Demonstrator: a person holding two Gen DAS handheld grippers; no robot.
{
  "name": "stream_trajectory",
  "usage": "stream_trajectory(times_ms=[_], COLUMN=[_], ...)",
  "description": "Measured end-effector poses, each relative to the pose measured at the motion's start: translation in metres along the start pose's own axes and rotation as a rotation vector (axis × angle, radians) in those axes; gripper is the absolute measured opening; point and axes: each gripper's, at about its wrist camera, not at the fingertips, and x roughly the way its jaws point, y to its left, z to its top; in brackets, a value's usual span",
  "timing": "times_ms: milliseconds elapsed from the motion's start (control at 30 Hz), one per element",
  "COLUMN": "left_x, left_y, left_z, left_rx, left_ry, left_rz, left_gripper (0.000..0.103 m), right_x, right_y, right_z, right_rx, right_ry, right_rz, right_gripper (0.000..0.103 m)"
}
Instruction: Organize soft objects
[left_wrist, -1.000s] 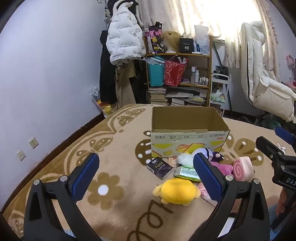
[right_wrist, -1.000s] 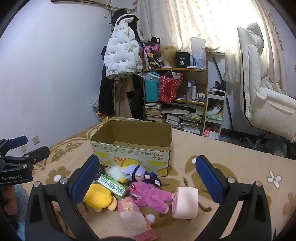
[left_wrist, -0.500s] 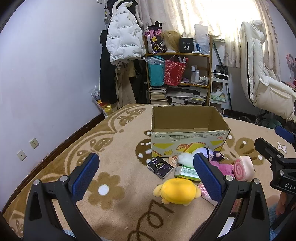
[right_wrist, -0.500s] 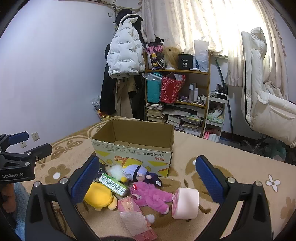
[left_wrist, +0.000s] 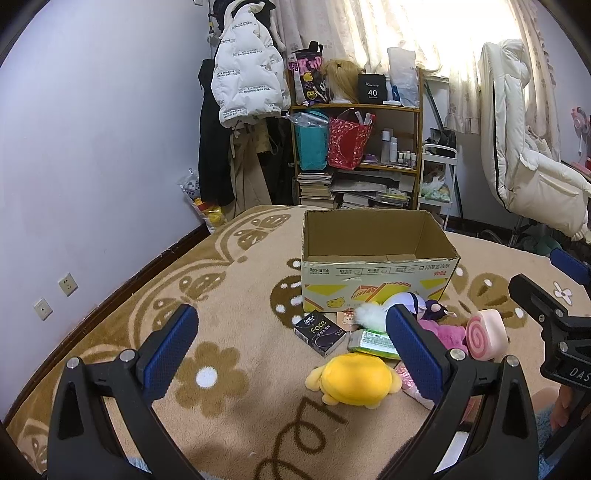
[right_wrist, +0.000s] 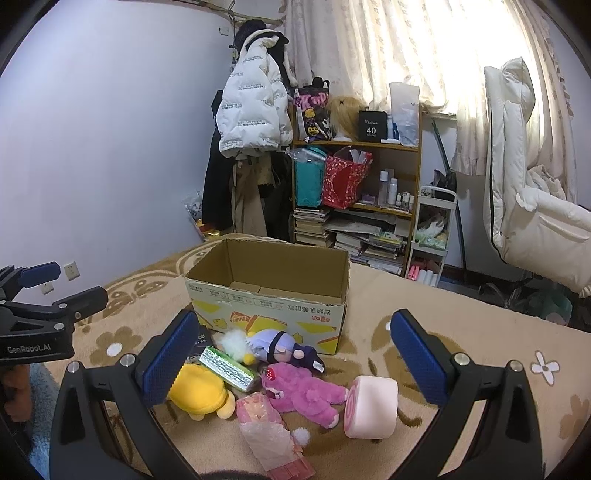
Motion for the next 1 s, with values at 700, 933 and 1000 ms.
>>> stream_trajectory(times_ms=[700,933,1000], left_x=[-0.0001,-0.0004,-0.0005], left_y=[-0.0011,-0.0007,-0.0008], left_z=[-0.0003,0.0010,0.0011], left_rx=[-0.001,0.000,-0.001], left_ry=[0.002,0.003,0.003], left_rz=[0.002,0.001,0.001], left_gripper=[0.101,0.101,0.101], right_x=[0.0018,0.0025,0.0026], right_y=[0.0011,0.0005,0.0004], right_z=[-0.0027,-0.0030,-0.0031], right_rx=[0.001,0.002,0.002], right_ry=[0.005,0.007,0.008], right_rz=[-0.003,-0.002,-0.002], right_gripper=[0.103,0.103,0.103])
